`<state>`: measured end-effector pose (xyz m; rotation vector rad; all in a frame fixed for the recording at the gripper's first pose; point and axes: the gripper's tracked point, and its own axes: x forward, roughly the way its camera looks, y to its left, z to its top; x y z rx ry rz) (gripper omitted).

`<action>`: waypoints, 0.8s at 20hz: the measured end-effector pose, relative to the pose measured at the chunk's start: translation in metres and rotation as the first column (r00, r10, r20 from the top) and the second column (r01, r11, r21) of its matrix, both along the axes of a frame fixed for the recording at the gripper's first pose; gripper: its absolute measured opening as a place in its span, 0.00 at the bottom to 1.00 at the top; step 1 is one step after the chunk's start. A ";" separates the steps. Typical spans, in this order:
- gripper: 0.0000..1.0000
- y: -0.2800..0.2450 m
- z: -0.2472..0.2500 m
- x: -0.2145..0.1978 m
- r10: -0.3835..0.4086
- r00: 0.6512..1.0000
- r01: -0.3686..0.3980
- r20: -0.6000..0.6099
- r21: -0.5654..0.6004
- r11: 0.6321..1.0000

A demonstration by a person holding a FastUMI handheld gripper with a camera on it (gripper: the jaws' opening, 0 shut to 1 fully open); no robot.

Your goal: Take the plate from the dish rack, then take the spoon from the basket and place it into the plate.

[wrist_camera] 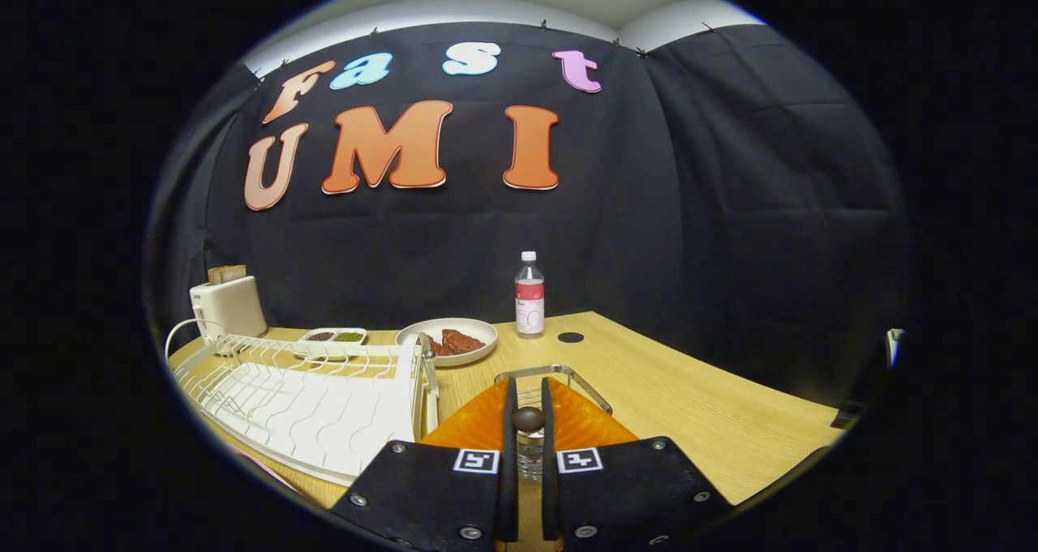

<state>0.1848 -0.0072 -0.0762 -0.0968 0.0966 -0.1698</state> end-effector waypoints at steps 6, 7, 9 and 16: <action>0.07 0.002 0.035 -0.007 0.011 0.997 -0.011 0.072 0.003 1.000; 0.07 0.003 0.042 -0.010 0.013 0.997 -0.013 0.080 0.002 1.000; 0.07 0.006 0.056 -0.020 0.017 0.995 -0.017 0.098 0.000 1.000; 0.07 0.022 0.101 -0.069 0.048 0.984 -0.044 0.172 -0.029 0.999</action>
